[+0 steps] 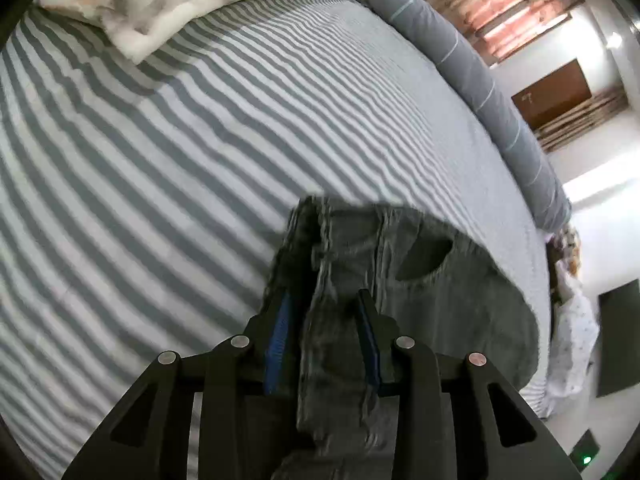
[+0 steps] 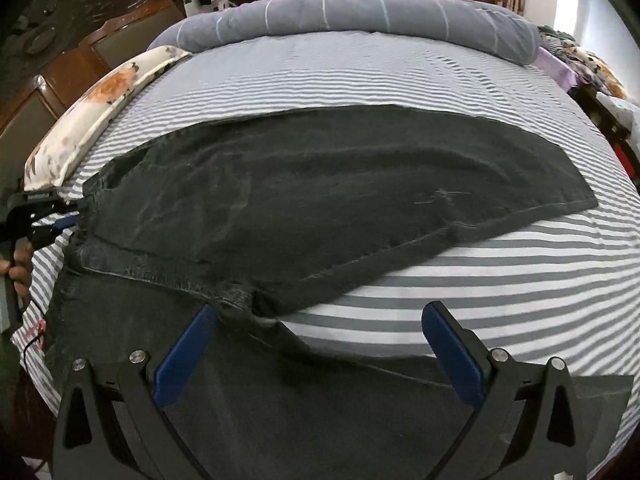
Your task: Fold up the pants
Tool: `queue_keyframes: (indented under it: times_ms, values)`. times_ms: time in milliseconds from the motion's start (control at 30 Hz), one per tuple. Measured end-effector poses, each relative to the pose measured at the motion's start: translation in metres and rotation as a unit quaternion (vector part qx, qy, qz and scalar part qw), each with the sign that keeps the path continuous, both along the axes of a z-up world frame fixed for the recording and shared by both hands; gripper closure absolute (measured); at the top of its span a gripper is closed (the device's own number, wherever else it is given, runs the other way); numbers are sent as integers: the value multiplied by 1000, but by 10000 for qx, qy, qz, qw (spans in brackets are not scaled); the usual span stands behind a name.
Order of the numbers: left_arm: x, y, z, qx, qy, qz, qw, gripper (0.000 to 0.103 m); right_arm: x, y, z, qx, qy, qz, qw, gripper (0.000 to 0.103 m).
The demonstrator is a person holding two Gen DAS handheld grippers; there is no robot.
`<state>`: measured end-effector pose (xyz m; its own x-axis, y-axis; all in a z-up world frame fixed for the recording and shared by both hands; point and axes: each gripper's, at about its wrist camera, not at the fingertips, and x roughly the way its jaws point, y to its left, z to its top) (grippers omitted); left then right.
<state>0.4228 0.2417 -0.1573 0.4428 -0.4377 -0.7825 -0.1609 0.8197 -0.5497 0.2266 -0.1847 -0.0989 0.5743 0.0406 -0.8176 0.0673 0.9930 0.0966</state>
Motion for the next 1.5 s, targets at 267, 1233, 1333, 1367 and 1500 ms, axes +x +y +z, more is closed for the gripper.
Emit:
queue_keyframes:
  times_ms: [267,1233,1333,1367,1500]
  values:
    - [31,0,2,-176,-121,71,9997,69,30,7,-5,-291,13,244,9993,0]
    - [31,-25,-9,-1070,-563,150,9925,63,170,30,5,-869,-109,2232,9708,1]
    - [38,-34,-11,-1150,-581,188,9915,67,195,19,7,-834,-8,2309,9694,1]
    - [38,-38,-10,-1075,-652,177,9919,86,202,14,8,-820,15,2307,9696,1]
    - [23,-38,9,-905,-1180,165,9887,97,225,2,10,-833,87,2409,9669,4]
